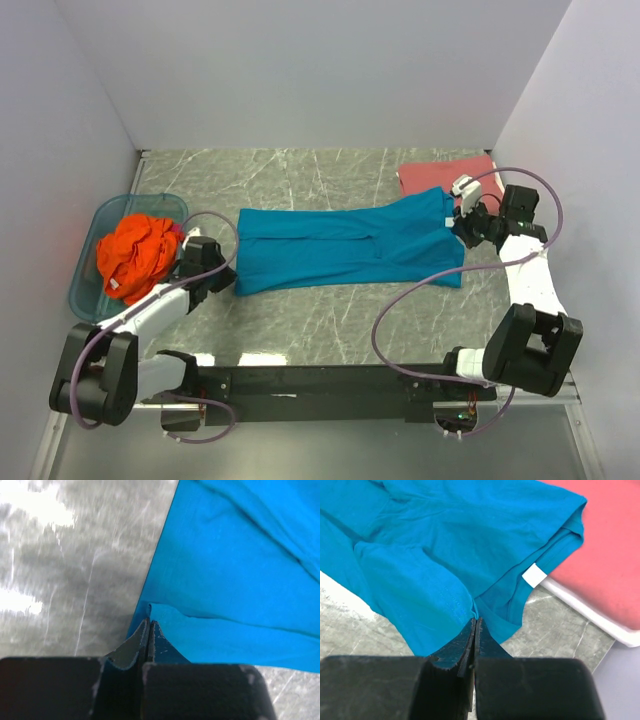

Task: Fold and stack the t-shirts
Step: Fold the tshirt

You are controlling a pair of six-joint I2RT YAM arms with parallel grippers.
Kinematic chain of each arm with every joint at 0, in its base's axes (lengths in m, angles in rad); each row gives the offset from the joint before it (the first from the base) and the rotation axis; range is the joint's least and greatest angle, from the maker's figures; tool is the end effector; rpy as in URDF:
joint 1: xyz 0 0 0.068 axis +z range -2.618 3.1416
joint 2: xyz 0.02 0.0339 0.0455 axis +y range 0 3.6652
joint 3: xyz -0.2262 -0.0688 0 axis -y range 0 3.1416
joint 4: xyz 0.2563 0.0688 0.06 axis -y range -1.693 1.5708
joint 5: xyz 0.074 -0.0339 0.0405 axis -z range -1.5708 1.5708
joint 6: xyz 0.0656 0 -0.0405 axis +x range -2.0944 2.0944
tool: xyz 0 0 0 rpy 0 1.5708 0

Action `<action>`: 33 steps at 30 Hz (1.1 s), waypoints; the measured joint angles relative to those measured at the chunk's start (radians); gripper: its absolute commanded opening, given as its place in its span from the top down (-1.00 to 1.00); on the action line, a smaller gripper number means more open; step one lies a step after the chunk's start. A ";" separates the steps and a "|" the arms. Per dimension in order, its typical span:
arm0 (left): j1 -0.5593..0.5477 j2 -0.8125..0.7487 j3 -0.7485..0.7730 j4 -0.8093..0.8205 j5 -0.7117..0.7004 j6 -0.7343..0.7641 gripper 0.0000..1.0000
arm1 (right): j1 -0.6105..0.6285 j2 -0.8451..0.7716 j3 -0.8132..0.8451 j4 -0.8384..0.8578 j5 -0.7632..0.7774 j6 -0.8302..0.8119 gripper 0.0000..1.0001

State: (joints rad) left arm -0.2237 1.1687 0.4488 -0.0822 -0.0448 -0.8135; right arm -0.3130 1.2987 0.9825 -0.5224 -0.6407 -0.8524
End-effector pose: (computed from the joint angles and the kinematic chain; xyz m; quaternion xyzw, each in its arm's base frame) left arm 0.2549 -0.0550 0.0975 -0.2774 0.8844 -0.1678 0.3359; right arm 0.3033 -0.0569 0.2146 -0.3448 0.8242 0.0585 0.4455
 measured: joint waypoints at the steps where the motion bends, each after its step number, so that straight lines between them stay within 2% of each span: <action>1: 0.000 0.008 0.005 0.008 -0.005 0.005 0.99 | 0.000 0.006 0.000 0.003 0.000 0.000 1.00; 20: 0.000 0.154 0.080 0.130 -0.056 0.077 0.99 | 0.000 0.089 0.039 0.028 0.006 0.018 1.00; 33: 0.000 0.186 0.081 0.132 -0.088 0.095 0.99 | 0.000 0.099 0.040 0.056 0.036 0.032 1.00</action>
State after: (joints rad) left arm -0.2237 1.3544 0.5301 0.0498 -0.1326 -0.7181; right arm -0.3130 1.3979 1.0229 -0.4667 -0.6044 -0.8200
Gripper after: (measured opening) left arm 0.013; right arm 0.005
